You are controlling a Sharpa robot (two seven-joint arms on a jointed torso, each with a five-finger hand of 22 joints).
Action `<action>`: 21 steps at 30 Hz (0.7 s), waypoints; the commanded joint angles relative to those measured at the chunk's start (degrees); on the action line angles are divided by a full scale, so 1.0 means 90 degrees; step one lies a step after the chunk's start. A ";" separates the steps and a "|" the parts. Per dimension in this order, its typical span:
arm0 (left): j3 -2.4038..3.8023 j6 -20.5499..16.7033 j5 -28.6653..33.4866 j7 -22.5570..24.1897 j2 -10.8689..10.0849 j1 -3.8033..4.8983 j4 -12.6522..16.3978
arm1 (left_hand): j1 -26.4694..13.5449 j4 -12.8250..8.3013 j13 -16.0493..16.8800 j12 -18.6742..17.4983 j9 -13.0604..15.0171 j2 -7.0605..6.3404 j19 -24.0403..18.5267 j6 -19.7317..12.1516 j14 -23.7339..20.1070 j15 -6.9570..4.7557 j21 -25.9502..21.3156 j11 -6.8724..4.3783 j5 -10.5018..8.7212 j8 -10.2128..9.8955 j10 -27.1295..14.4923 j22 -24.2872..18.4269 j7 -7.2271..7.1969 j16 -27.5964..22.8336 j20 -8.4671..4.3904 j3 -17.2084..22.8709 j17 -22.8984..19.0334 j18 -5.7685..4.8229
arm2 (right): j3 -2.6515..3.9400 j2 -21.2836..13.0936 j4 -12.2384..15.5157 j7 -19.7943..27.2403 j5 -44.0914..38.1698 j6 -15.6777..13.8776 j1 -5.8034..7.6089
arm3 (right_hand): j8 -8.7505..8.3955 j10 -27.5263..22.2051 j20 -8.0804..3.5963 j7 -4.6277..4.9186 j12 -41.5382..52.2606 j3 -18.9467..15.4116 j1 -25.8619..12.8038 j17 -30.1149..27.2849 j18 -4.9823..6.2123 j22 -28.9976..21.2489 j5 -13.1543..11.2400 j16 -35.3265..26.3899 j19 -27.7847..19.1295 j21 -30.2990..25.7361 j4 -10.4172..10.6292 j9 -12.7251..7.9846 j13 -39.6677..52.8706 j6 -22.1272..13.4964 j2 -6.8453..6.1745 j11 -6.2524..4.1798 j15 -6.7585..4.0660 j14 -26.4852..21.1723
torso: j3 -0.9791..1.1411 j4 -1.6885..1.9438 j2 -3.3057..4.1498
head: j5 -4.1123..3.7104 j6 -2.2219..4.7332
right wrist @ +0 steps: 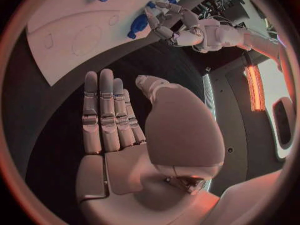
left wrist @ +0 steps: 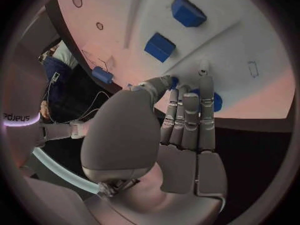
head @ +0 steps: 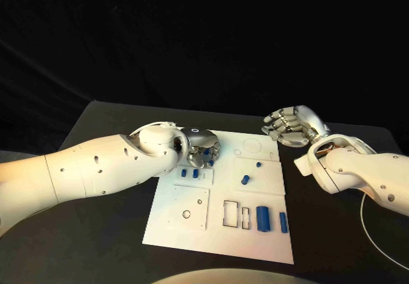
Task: Assemble the parts on the task board
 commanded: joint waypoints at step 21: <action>-0.0014 0.0289 0.0042 0.0055 0.0117 -0.0007 -0.0103 | -0.0066 -0.0074 -0.0066 -0.0108 -0.0040 0.0072 -0.0088 0.0293 0.0359 -0.0038 0.0323 -0.0060 -0.0044 -0.0079 0.0266 0.0216 -0.0034 0.0449 -0.0043 0.0187 0.0488 0.0081 | 0.0000 0.0010 0.0026 0.0069 -0.0009 0.0090 -0.0001 | -0.0033 0.0062 0.0009 -0.0004 -0.0031 -0.0003 -0.0056 -0.0017 0.0118 -0.0025 -0.0022 -0.0058 -0.0031 -0.0028 -0.0020 -0.0007 -0.0035 0.0059 -0.0004 -0.0001 0.0051 0.0010 | 0.0001 0.0002 -0.0006 | 0.0004 -0.0023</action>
